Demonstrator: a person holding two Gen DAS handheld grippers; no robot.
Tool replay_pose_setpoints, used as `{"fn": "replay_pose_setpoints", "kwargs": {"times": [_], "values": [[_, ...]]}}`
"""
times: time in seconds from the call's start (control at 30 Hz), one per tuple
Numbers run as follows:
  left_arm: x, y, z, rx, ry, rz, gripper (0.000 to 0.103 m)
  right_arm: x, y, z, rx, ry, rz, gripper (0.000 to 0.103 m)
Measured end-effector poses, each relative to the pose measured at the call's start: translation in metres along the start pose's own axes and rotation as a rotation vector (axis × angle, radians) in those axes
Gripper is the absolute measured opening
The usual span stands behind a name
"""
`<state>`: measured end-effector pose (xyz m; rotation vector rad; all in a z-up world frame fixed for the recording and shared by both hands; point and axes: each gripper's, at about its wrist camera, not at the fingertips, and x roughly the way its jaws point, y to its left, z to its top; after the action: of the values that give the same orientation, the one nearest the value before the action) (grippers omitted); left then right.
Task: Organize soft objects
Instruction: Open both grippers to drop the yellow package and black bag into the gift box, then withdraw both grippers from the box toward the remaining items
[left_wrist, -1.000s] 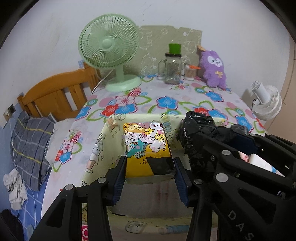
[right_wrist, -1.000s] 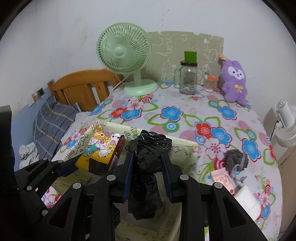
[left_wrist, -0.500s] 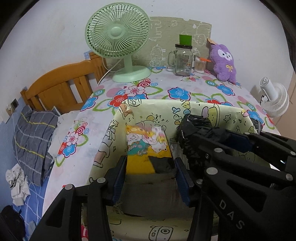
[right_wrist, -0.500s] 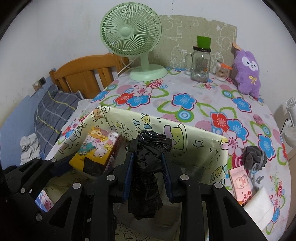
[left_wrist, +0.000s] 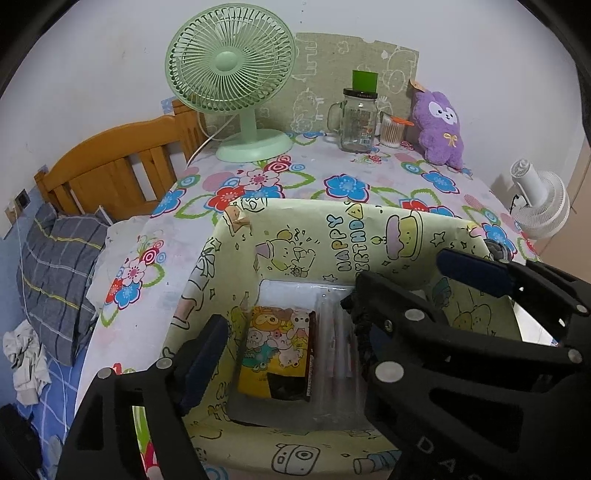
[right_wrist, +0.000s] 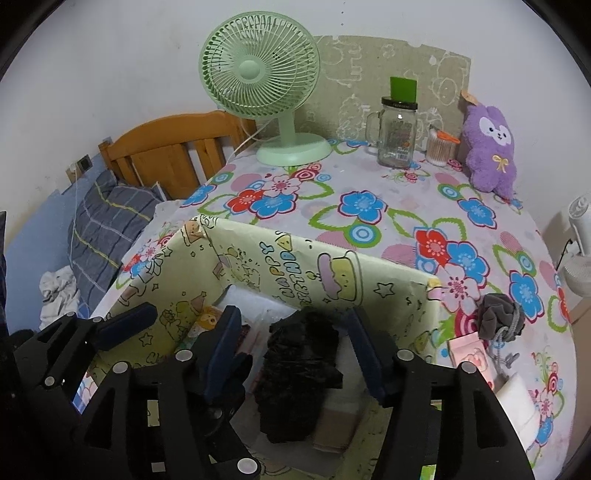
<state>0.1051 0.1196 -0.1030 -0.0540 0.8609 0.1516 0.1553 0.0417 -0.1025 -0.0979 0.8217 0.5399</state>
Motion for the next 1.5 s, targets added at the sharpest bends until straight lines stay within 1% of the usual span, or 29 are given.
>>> {"fn": "replay_pose_setpoints", "kwargs": {"times": [0.07, 0.17, 0.4, 0.53, 0.77, 1.07, 1.5], "values": [[-0.003, -0.002, 0.0, 0.0, -0.007, -0.001, 0.084, -0.004, -0.001, 0.0, 0.001, -0.009, -0.004, 0.071], [-0.009, -0.005, 0.001, 0.003, -0.024, 0.0, 0.086, -0.01, -0.005, -0.001, 0.007, -0.025, -0.01, 0.075], [-0.022, -0.016, 0.005, 0.014, -0.055, -0.003, 0.091, -0.029, -0.013, -0.001, 0.019, -0.064, -0.023, 0.077], [-0.028, -0.024, 0.008, 0.023, -0.068, -0.009, 0.094, -0.041, -0.018, -0.003, 0.028, -0.089, -0.034, 0.082], [-0.04, -0.04, 0.01, 0.046, -0.103, -0.021, 0.097, -0.059, -0.03, -0.004, 0.038, -0.127, -0.054, 0.083], [-0.054, -0.062, 0.013, 0.066, -0.137, -0.029, 0.098, -0.08, -0.048, -0.007, 0.054, -0.173, -0.082, 0.087], [-0.069, -0.096, 0.013, 0.087, -0.173, -0.067, 0.098, -0.113, -0.078, -0.016, 0.09, -0.231, -0.121, 0.092]]}}
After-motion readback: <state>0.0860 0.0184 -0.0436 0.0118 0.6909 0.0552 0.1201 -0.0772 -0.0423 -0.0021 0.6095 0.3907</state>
